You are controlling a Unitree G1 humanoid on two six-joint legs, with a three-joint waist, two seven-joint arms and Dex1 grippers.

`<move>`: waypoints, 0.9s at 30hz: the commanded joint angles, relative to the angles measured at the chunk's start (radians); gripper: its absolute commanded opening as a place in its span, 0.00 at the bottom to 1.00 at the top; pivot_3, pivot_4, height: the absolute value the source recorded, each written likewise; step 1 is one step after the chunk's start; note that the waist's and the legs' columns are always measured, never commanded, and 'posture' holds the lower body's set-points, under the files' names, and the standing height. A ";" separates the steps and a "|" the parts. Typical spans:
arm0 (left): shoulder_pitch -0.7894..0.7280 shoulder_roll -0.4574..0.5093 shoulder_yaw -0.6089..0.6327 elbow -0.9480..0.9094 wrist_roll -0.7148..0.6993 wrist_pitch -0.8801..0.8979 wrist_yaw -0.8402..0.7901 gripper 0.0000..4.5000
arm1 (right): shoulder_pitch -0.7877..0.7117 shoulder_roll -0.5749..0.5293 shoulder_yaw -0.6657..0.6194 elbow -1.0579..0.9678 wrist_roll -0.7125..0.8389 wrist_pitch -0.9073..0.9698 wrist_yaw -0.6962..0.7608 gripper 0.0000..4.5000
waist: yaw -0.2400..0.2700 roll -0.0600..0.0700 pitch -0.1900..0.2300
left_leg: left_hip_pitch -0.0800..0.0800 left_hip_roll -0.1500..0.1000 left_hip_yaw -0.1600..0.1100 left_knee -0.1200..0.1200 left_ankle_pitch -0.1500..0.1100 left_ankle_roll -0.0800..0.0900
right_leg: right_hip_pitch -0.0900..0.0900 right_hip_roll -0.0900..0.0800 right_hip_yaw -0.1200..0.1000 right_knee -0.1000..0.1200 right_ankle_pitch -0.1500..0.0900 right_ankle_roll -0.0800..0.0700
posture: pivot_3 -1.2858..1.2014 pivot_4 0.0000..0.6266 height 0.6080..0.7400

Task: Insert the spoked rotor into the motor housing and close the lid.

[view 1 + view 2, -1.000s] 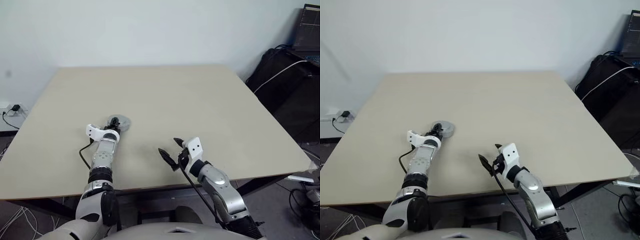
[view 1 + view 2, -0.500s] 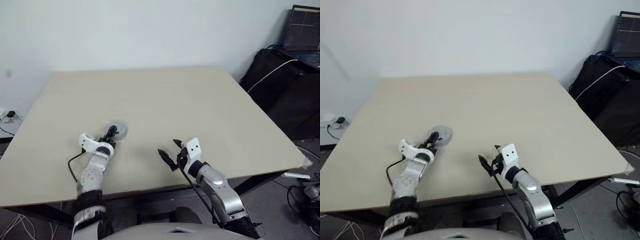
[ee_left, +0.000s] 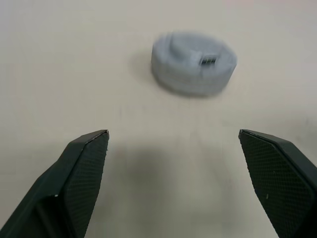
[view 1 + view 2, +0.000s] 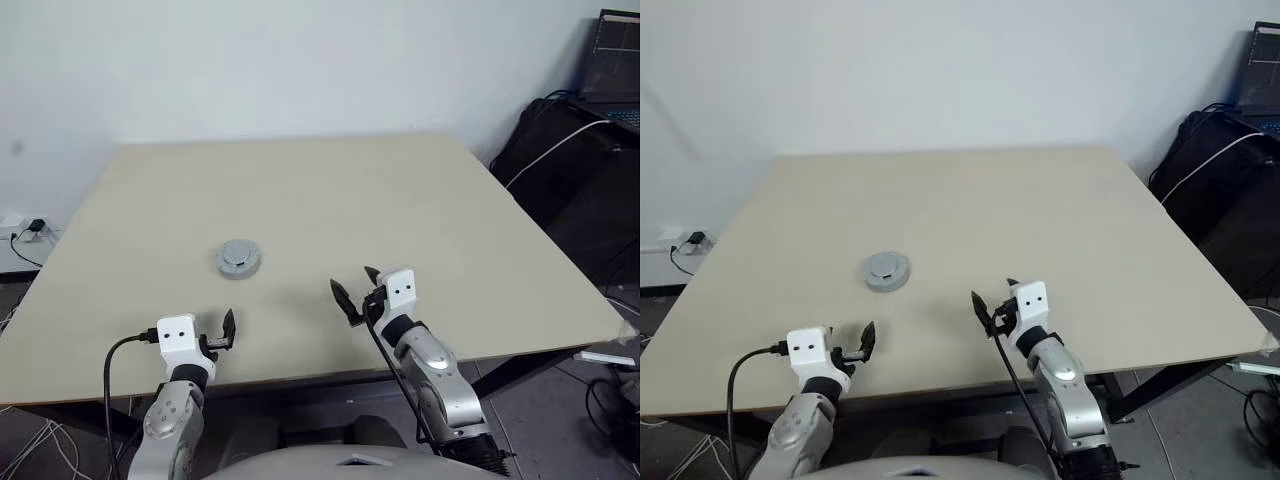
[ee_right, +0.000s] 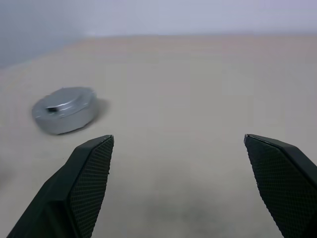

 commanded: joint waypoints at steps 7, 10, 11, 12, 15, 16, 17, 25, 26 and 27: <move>0.062 -0.074 -0.046 0.021 0.257 -0.323 0.157 0.99 | 0.084 -0.005 -0.075 -0.006 -0.062 -0.143 -0.091 1.00 | 0.002 0.000 0.000 | -0.005 -0.001 0.001 0.000 -0.001 0.002 | -0.006 -0.001 -0.001 0.001 -0.002 0.001 | 0.52 0.00 1.00; 0.046 -0.082 -0.043 0.040 0.255 -0.345 0.152 0.99 | 0.092 0.004 -0.069 -0.005 -0.067 -0.152 -0.094 1.00 | 0.000 0.000 0.000 | -0.005 -0.001 0.001 0.000 -0.001 0.002 | -0.006 -0.001 -0.003 0.001 -0.002 0.001 | 0.52 0.00 1.00; 0.041 -0.081 -0.045 0.044 0.258 -0.351 0.147 0.99 | 0.097 0.006 -0.063 -0.009 -0.060 -0.150 -0.084 1.00 | 0.000 -0.001 0.001 | -0.005 -0.001 0.001 0.000 -0.001 0.002 | -0.006 0.000 -0.003 0.001 -0.002 0.002 | 0.52 0.00 1.00; 0.036 -0.080 -0.048 0.047 0.260 -0.356 0.143 0.99 | 0.101 0.007 -0.054 -0.017 -0.053 -0.144 -0.071 1.00 | 0.000 -0.001 0.001 | -0.005 -0.001 0.001 0.001 -0.001 0.002 | -0.006 0.000 -0.004 0.001 -0.002 0.002 | 0.52 0.00 1.00; 0.021 -0.088 -0.044 0.054 0.256 -0.357 0.142 0.99 | 0.106 0.013 -0.033 -0.033 -0.053 -0.132 -0.058 1.00 | 0.000 -0.001 0.001 | -0.005 -0.001 0.001 0.001 -0.001 0.002 | -0.005 -0.001 -0.004 0.001 -0.002 0.002 | 0.52 0.00 1.00; 0.019 -0.092 -0.043 0.055 0.253 -0.357 0.141 0.99 | 0.106 0.017 -0.031 -0.035 -0.052 -0.128 -0.059 1.00 | 0.000 -0.001 0.001 | -0.005 -0.001 0.001 0.001 -0.001 0.002 | -0.005 -0.001 -0.004 0.001 -0.002 0.002 | 0.52 0.00 1.00; 0.018 -0.093 -0.044 0.056 0.250 -0.358 0.139 0.99 | 0.104 0.019 -0.031 -0.037 -0.052 -0.123 -0.061 1.00 | 0.000 -0.001 0.001 | -0.005 -0.001 0.001 0.001 -0.001 0.002 | -0.005 -0.001 -0.004 0.001 -0.002 0.002 | 0.52 0.00 1.00; 0.004 -0.097 -0.042 0.076 0.230 -0.350 0.117 0.99 | 0.091 0.016 -0.035 -0.075 -0.059 -0.070 -0.068 1.00 | 0.001 -0.001 0.001 | -0.005 -0.001 0.001 0.002 -0.001 0.003 | -0.005 0.001 -0.004 0.001 -0.002 0.002 | 0.52 0.00 1.00; 0.001 -0.098 -0.042 0.079 0.227 -0.349 0.114 0.99 | 0.090 0.016 -0.035 -0.081 -0.058 -0.060 -0.069 1.00 | 0.001 -0.001 0.001 | -0.005 -0.001 0.001 0.002 -0.001 0.003 | -0.005 0.001 -0.004 0.001 -0.002 0.002 | 0.52 0.00 1.00; 0.000 -0.099 -0.044 0.081 0.220 -0.344 0.107 0.99 | 0.095 0.017 -0.031 -0.095 -0.055 -0.043 -0.069 1.00 | 0.001 -0.001 0.001 | -0.005 -0.001 0.001 0.002 -0.001 0.003 | -0.005 0.001 -0.004 0.001 -0.002 0.002 | 0.52 0.00 1.00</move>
